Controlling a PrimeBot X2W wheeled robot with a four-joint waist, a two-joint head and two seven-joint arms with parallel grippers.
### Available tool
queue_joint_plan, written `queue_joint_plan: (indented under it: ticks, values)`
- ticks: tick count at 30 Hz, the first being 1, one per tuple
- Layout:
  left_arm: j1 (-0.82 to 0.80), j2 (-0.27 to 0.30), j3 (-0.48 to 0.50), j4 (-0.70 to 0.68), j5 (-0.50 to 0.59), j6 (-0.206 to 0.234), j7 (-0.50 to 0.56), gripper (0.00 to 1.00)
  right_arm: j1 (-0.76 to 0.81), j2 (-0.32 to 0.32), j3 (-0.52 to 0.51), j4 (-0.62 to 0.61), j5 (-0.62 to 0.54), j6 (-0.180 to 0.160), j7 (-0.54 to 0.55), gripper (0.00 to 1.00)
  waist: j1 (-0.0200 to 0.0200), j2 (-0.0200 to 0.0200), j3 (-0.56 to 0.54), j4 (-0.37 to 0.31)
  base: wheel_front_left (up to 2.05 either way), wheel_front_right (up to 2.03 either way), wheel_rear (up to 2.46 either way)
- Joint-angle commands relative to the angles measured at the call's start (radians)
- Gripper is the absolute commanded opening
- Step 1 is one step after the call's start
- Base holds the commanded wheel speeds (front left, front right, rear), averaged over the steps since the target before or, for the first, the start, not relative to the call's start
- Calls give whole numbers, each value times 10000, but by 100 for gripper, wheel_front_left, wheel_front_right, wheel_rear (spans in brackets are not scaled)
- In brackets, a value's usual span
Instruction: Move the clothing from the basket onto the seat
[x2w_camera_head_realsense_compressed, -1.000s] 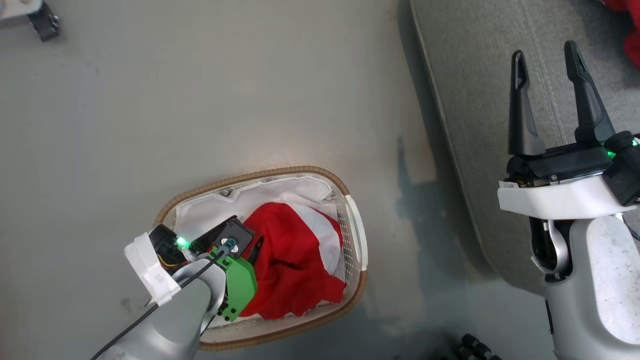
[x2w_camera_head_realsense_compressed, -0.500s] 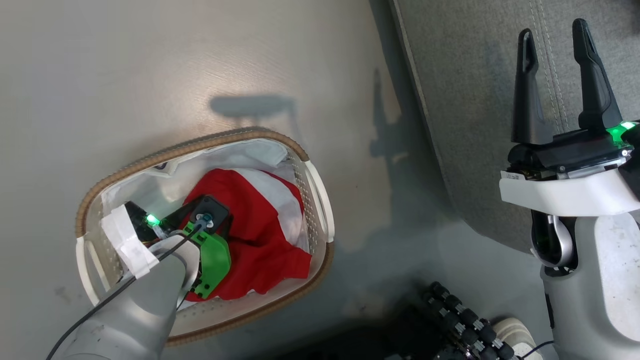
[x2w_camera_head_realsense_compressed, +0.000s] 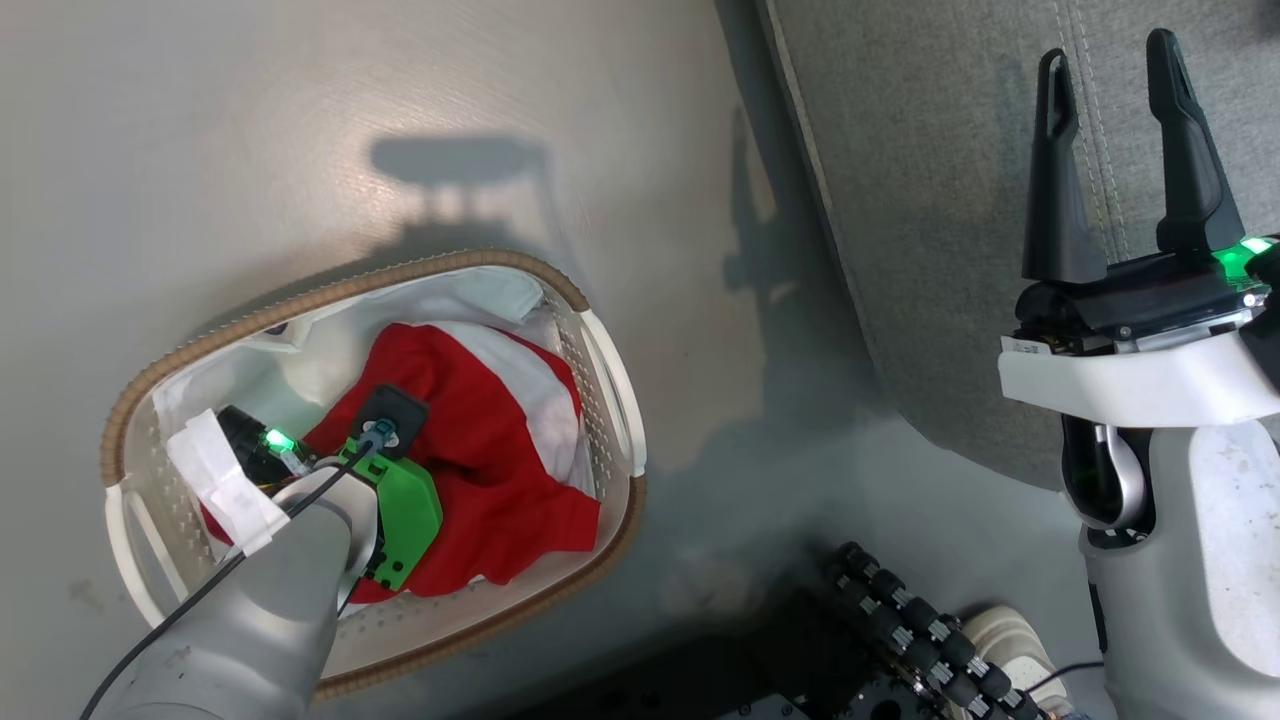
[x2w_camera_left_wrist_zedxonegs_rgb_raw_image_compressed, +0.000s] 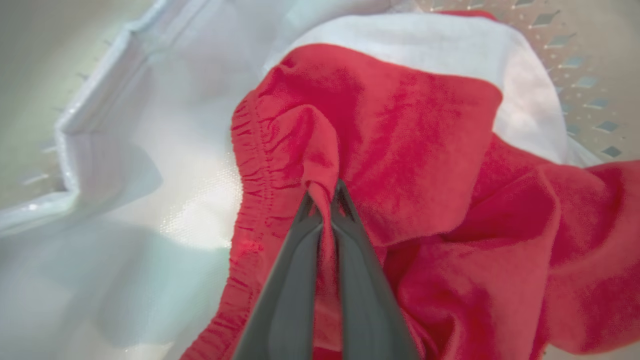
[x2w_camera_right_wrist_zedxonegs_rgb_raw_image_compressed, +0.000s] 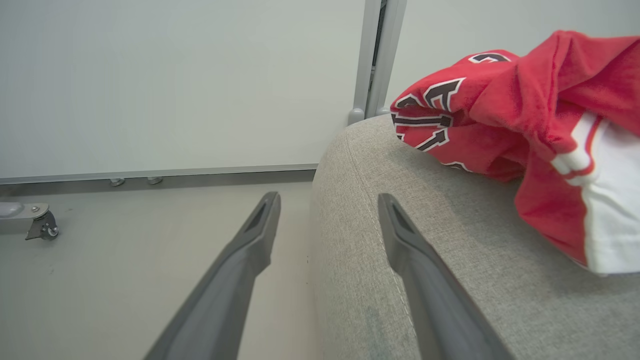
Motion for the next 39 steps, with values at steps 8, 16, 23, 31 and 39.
queue_joint_plan:
  ticks: [8, 16, 23, 31, 39]
  values:
    - [430, -16, 630, -917, -665, 20, -262, 0, 206, -24, -65, 551, -337, -14, -20, 100, -2, 0, -1329, 455, 0, 0, 0]
    - [1338, 376, 1292, -3394, -760, 7, -265, 0, 768, -27, -312, 1159, -734, -14, -20, 100, -2, 0, -2996, 1023, 0, 0, 0]
    - [2126, 666, 1450, -5227, -513, -18, -265, 0, 1526, -28, -490, 1720, -1037, -14, -20, 100, -2, 0, -4763, 1547, 0, 0, 0]
    - [2379, 1161, 1525, -6891, -520, -27, -268, 0, 2414, -28, -497, 2263, -1185, -14, -20, 100, -2, 0, -6563, 1929, 0, 0, 0]
    - [1322, 1761, 1475, -7846, -955, -28, -60, 0, 2782, -28, -155, 2620, -1246, -14, -20, 100, -2, 0, -7653, 1957, 0, 0, 0]
